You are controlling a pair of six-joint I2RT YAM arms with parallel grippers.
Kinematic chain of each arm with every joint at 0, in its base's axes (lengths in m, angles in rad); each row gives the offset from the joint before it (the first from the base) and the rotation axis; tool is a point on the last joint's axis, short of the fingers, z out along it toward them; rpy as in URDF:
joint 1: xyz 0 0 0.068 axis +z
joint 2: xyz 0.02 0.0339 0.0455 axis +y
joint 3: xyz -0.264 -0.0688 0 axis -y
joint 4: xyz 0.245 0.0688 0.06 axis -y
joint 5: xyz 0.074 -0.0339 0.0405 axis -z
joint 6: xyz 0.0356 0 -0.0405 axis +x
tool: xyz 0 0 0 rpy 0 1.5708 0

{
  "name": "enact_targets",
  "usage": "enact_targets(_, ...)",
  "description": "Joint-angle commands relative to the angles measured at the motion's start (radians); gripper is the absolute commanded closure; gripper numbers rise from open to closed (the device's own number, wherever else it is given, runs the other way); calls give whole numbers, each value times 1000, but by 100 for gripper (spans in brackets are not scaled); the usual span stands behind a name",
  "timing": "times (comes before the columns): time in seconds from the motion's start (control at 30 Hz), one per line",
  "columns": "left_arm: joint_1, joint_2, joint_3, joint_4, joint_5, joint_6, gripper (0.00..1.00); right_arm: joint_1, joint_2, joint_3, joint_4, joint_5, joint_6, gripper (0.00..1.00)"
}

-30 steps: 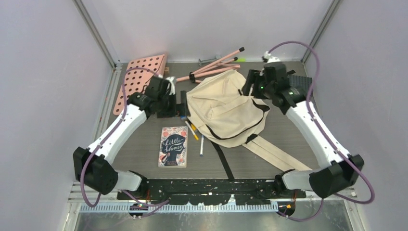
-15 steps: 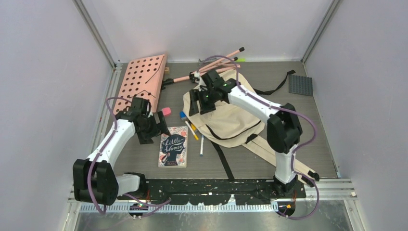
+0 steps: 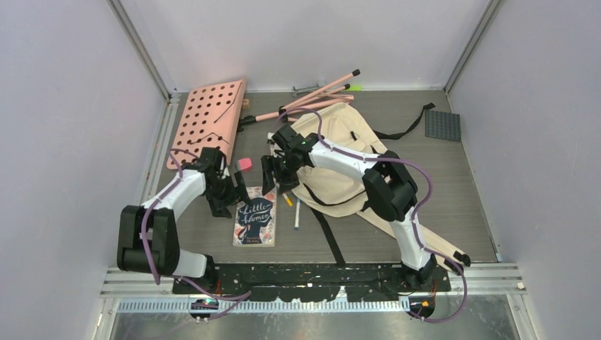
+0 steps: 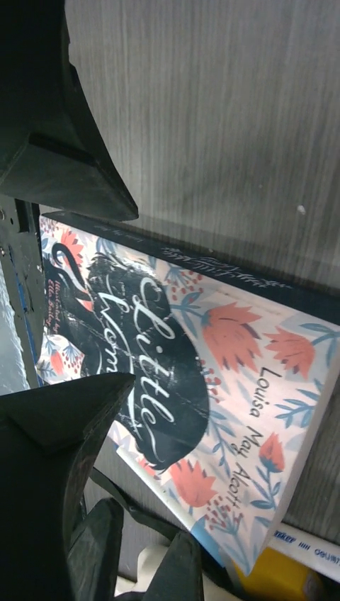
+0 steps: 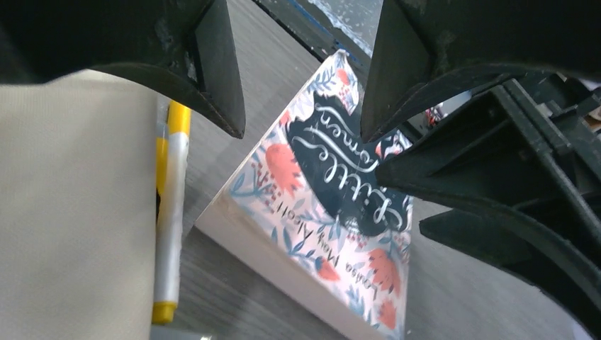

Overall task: Pack the student bag
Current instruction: Pick up the book from the center of the board.

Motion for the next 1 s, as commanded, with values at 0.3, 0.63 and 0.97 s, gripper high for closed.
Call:
enact_targets(0.3,13,91,51,60,63,94,41,38,96,48,1,125,83,36)
enact_targets(0.63,13,157,19,139,118,76,54,42,157,18,157,37,125,37)
enact_targets(0.97,13,169,24,151,144,93,63,62,189,42,294,-70,184,40)
